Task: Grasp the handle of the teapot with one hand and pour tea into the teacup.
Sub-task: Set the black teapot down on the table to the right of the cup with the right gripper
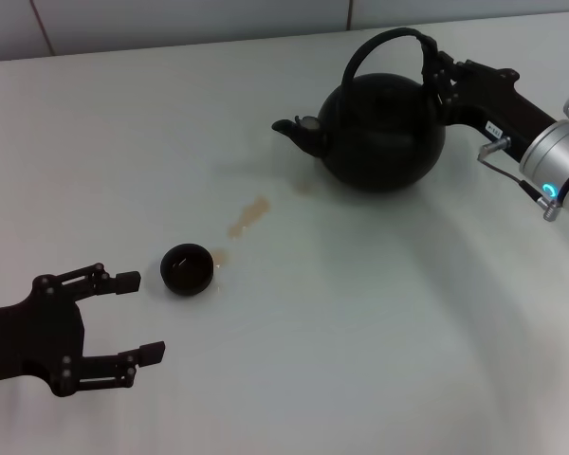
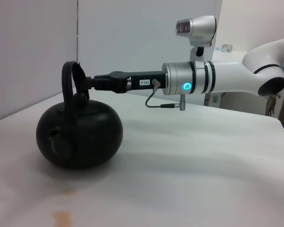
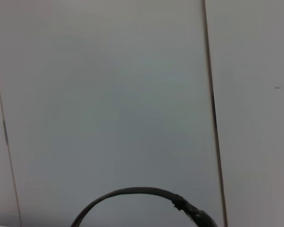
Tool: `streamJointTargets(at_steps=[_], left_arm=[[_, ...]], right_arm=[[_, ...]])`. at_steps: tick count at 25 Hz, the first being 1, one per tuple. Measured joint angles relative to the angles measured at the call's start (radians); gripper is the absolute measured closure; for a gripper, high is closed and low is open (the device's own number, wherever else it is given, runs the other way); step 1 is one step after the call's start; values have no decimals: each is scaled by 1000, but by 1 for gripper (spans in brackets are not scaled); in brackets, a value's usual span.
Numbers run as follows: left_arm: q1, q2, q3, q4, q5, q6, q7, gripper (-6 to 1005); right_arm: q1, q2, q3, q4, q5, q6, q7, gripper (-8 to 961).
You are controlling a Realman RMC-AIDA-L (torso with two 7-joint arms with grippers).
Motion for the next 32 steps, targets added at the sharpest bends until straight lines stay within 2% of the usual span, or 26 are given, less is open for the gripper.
streamJointTargets(at_steps=[30,32], left_arm=[[0,0,0,-12,0,0,12,145],[-1,0,0,-12,0,0,12,145]], right_arm=[[12,1,-12,5,-4,42,-1,875],[12,1,-13,3,-5,40,-1,854]])
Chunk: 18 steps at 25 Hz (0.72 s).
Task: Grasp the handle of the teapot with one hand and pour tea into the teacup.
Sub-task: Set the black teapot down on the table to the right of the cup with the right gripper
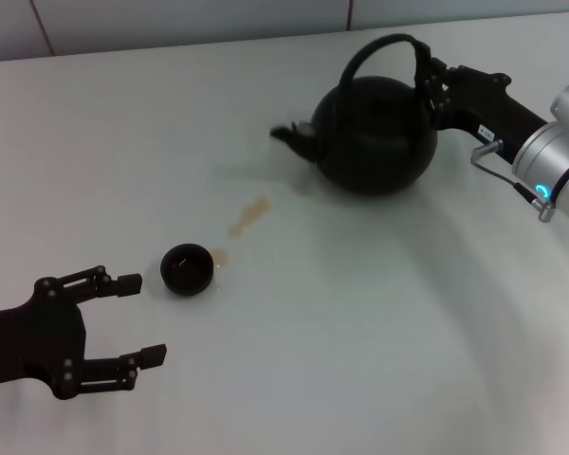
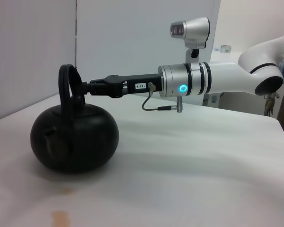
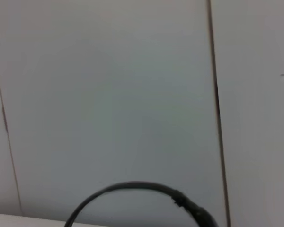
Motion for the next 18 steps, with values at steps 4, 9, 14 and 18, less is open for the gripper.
streamJointTargets(at_steps=[4,9,14,18], left_arm=[[-1,1,0,0,0,0,0,144],[-1,2,0,0,0,0,0,144],[-1,2,0,3,-1,0,0,144],[-1,2,-9,5,-3,5,0,144]], right_arm=[[0,0,0,-3,0,-9,-10,805],[0,0,1,-14,0,-11,-12,723],[0,0,1,-16,0,-12,-22,640],[-4,0,1,-18,0,-24,-22,371]])
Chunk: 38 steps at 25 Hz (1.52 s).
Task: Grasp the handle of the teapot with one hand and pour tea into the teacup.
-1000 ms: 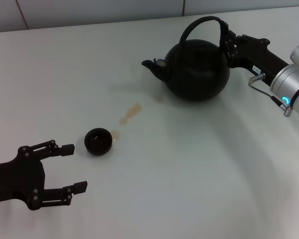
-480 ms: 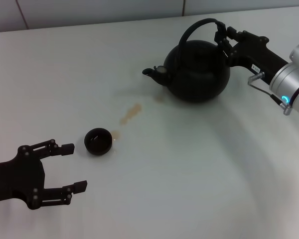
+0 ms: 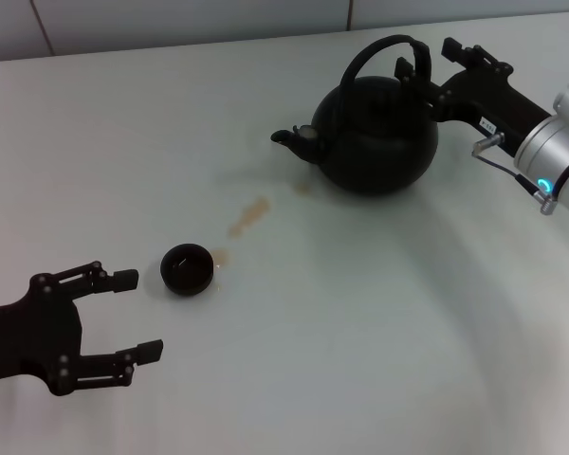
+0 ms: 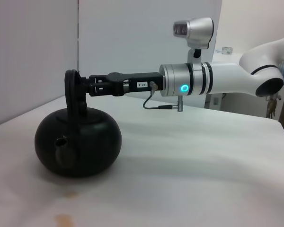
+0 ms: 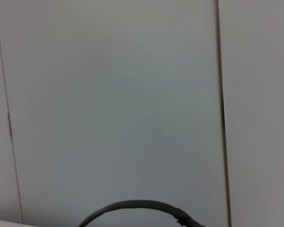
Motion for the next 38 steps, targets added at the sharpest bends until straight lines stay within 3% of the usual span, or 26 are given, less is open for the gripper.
streamJointTargets(at_steps=[4,13,26,32,38], left_arm=[[0,0,-3,0,0,2,0,144],[0,0,-3,2,-1,4,0,144],[8,1,-4,2,-60,43,1,144],[5,2,-5,4,-67,66,11,144],[0,2,-19,-15,-111,132,53,144]], right_arm=[[-10,0,2,0,2,-27,0,192],[-41,1,6,-2,0,-63,-1,159],[-145,-1,2,-25,-9,-251,-2,159],[-182,-9,9,-47,-162,-427,-2,161],[-213,-17,13,-137,-444,-586,18,158]])
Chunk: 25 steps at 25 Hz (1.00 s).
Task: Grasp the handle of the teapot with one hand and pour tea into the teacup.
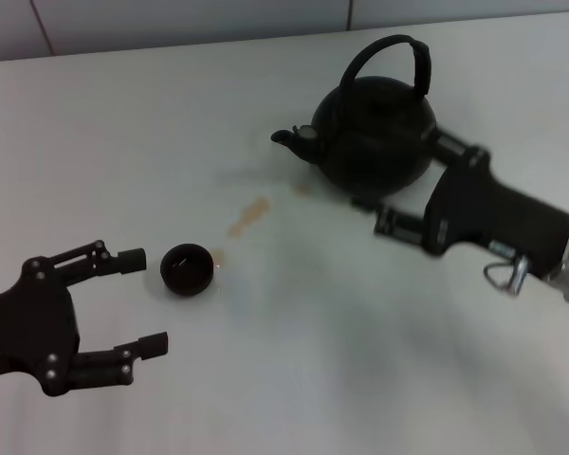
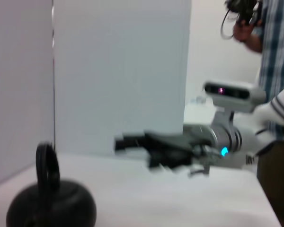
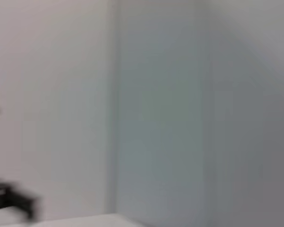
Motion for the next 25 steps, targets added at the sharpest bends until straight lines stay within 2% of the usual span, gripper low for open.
streamJointTargets(at_steps=[3,7,11,18,25], left_arm=[[-1,0,-35,-17,-27,58,24,144],[4,-1,-43,-18,-35,86,24,144],[6,-2,-45,-20,-36,90,25,144],[8,1,-45,-51,-32,105,25,144],[7,-1,-43,-78,-31,89,43,144]], right_arm=[[-15,-2,0,-64,-98,-53,72,158],[-36,-15,14,-157,-234,-120,155,159],[-37,-23,80,-166,-349,-177,158,160],[-45,-28,191,-175,-430,-255,161,161],[-44,-28,194,-176,-444,-247,164,159]])
